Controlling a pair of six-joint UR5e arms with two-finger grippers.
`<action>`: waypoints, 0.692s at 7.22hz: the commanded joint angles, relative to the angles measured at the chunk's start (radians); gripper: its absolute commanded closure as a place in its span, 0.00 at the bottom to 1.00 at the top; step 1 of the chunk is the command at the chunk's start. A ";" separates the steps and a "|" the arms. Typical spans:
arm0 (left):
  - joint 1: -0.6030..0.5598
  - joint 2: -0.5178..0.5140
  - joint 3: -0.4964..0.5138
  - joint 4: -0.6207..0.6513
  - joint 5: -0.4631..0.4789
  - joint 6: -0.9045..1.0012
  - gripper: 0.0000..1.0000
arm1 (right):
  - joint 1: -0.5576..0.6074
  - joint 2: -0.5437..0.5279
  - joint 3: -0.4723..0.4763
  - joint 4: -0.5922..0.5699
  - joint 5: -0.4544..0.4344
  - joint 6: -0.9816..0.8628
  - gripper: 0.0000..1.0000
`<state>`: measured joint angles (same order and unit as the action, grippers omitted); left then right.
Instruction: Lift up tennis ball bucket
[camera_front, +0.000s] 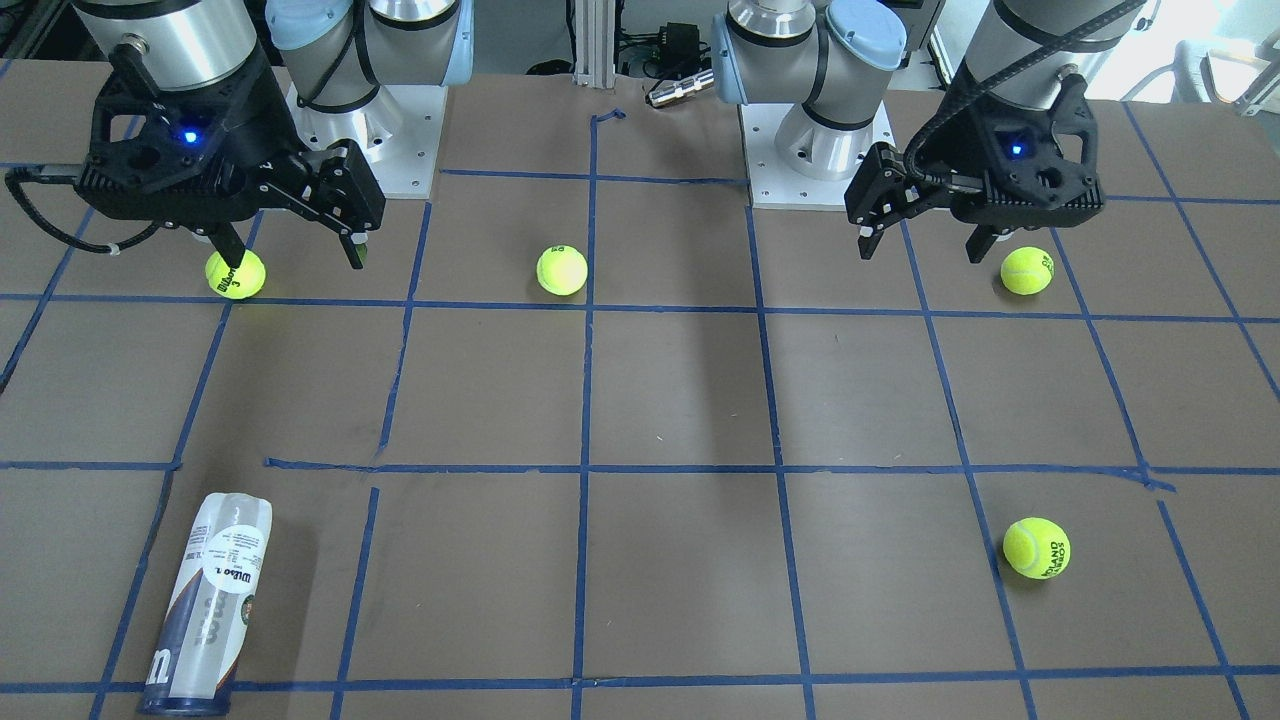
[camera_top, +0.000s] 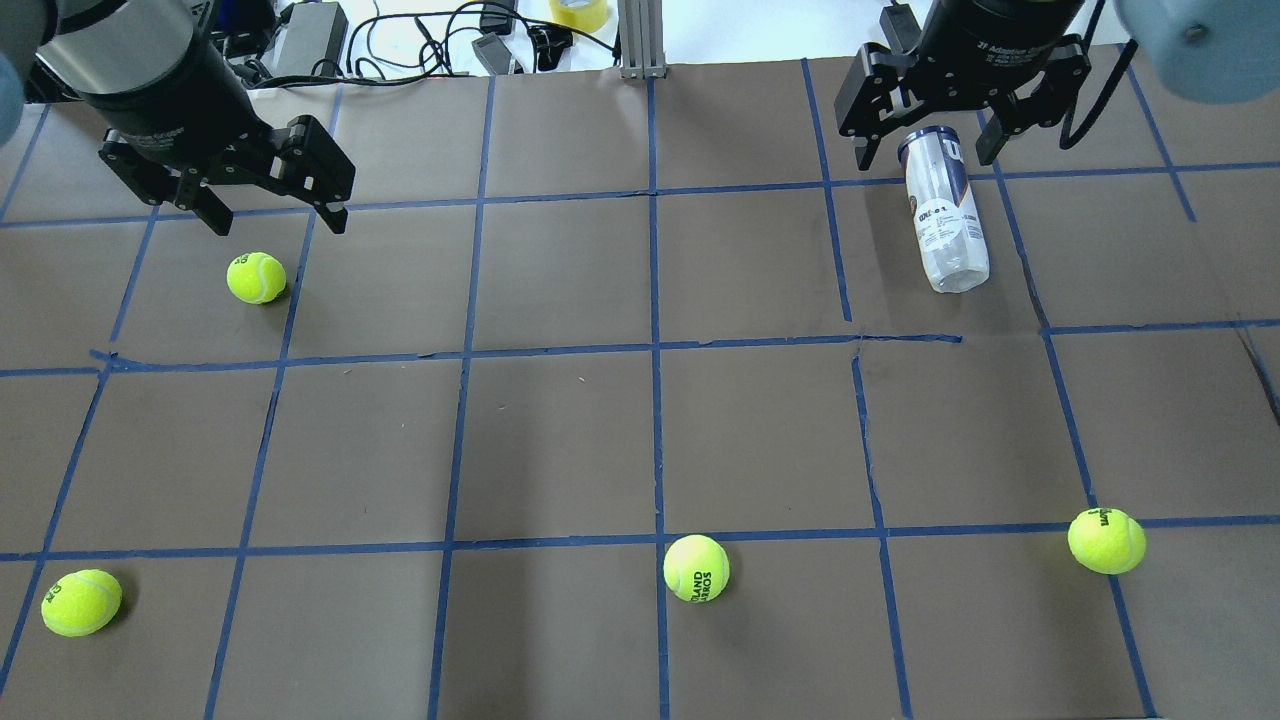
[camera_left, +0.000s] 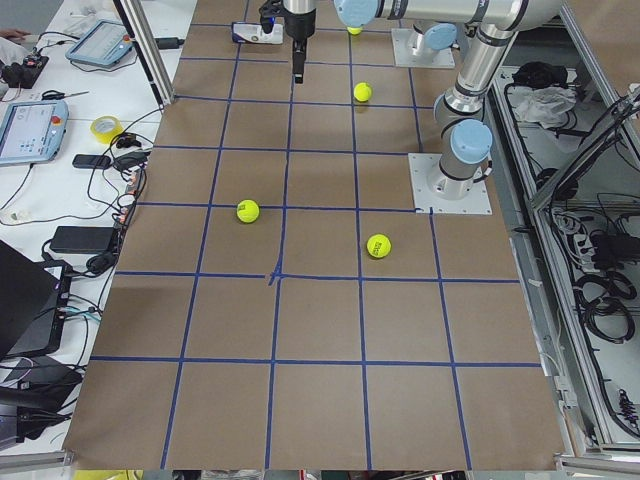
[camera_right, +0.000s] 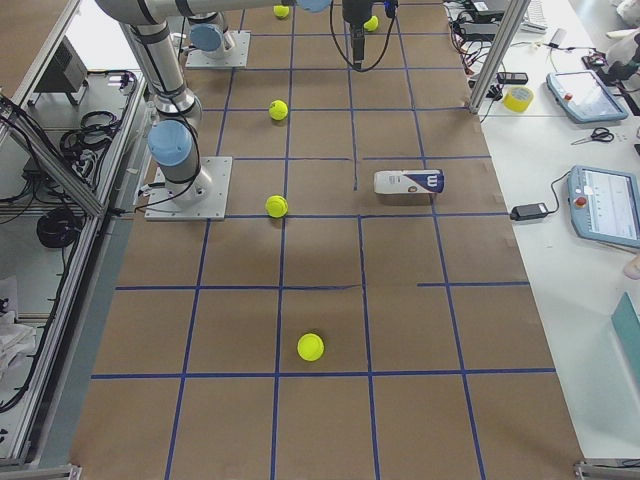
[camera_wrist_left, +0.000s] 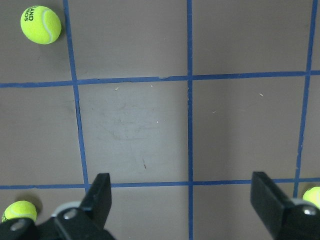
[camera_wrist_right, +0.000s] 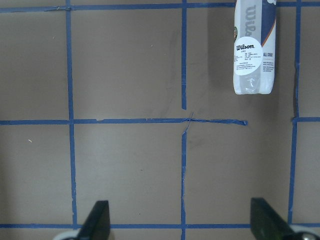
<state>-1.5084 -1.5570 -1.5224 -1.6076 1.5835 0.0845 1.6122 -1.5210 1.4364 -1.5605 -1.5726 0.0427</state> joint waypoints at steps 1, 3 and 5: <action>-0.004 -0.005 -0.001 0.000 -0.004 -0.012 0.00 | 0.000 0.001 0.001 0.000 -0.035 -0.001 0.00; -0.004 -0.003 -0.001 0.000 0.001 -0.012 0.00 | 0.000 0.001 -0.001 -0.001 -0.036 0.000 0.00; -0.004 -0.006 -0.002 0.000 0.003 -0.012 0.00 | 0.000 0.004 0.001 0.002 -0.030 0.000 0.00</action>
<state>-1.5124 -1.5616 -1.5242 -1.6076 1.5852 0.0723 1.6122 -1.5191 1.4362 -1.5602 -1.6027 0.0440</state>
